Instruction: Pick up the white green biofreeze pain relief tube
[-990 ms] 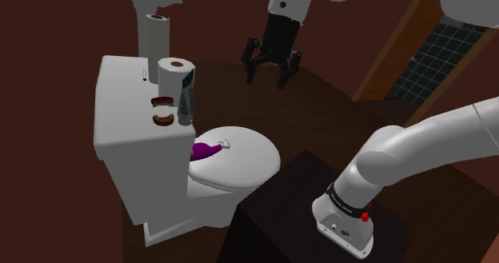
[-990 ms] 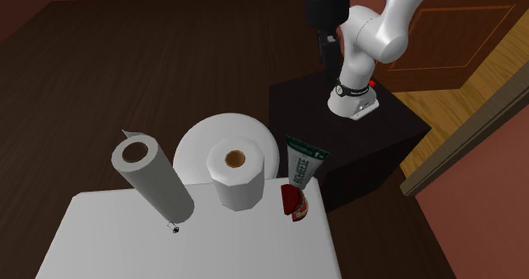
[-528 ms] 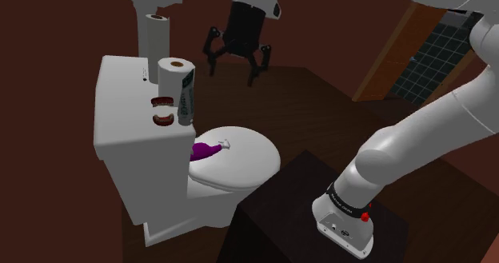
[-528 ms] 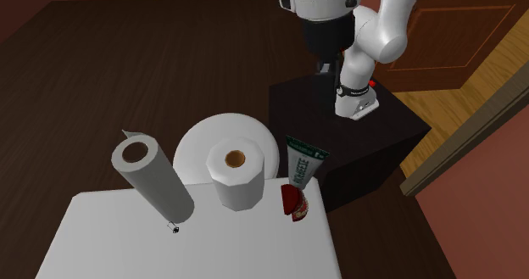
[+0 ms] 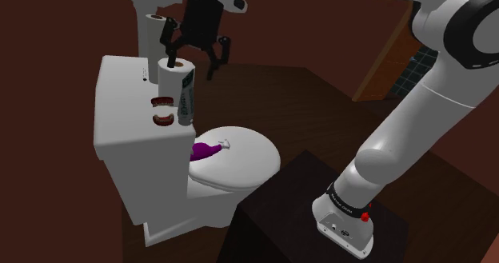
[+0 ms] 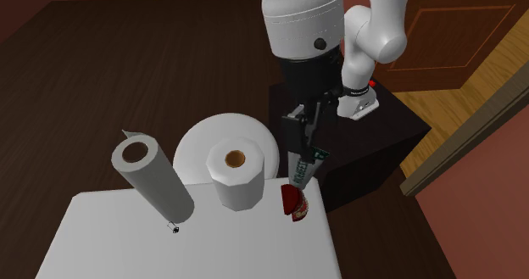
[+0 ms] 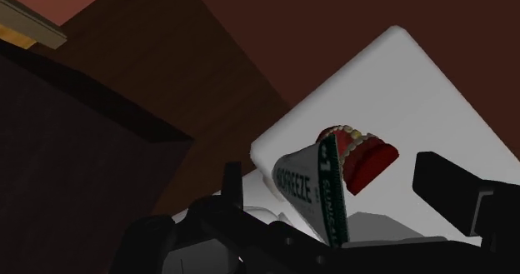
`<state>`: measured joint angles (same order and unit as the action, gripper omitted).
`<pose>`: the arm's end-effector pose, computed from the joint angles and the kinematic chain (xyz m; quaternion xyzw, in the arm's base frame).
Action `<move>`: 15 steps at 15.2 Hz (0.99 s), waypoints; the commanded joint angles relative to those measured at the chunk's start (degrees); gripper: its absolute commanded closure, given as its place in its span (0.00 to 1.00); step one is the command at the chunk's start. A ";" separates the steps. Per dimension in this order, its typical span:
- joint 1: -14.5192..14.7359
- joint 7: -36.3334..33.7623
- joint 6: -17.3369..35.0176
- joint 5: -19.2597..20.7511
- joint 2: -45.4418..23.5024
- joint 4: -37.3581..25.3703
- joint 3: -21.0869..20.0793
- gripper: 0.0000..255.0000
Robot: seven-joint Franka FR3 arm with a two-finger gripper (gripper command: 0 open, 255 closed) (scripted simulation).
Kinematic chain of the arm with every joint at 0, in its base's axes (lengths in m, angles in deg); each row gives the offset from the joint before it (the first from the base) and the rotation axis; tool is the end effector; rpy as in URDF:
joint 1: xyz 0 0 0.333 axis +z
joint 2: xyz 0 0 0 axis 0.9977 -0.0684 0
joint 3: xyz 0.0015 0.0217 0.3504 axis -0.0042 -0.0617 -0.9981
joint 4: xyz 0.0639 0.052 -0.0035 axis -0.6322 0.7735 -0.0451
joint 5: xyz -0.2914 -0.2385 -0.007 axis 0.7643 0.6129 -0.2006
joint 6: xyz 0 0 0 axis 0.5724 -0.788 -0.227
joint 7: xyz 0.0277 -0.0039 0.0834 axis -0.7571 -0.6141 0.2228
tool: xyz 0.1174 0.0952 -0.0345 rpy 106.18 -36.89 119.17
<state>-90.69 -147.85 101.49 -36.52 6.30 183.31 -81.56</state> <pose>0.4353 0.3142 0.5551 -0.8714 0.4633 0.1343 0.0898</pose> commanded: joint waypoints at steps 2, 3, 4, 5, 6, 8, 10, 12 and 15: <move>0.23 -1.38 1.93 0.61 -1.66 0.22 -0.39 0.00; 0.25 -1.17 2.66 0.56 -1.66 0.97 -0.41 0.00; 0.28 -0.96 3.38 0.51 -1.69 1.70 -0.44 0.00; 0.31 -0.75 4.11 0.47 -1.72 2.42 -0.47 0.00; 0.33 -0.55 4.83 0.43 -1.77 3.12 -0.50 0.00; 0.35 -0.43 5.25 0.41 -1.81 3.53 -0.52 0.00; 0.37 -0.46 5.27 0.42 -1.83 3.53 -0.53 1.00; 0.35 -0.43 5.27 0.40 -1.79 3.56 -0.52 1.00; 0.35 -0.41 5.28 0.39 -1.78 3.58 -0.51 1.00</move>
<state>-90.34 -148.26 106.78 -36.14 4.55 186.87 -82.07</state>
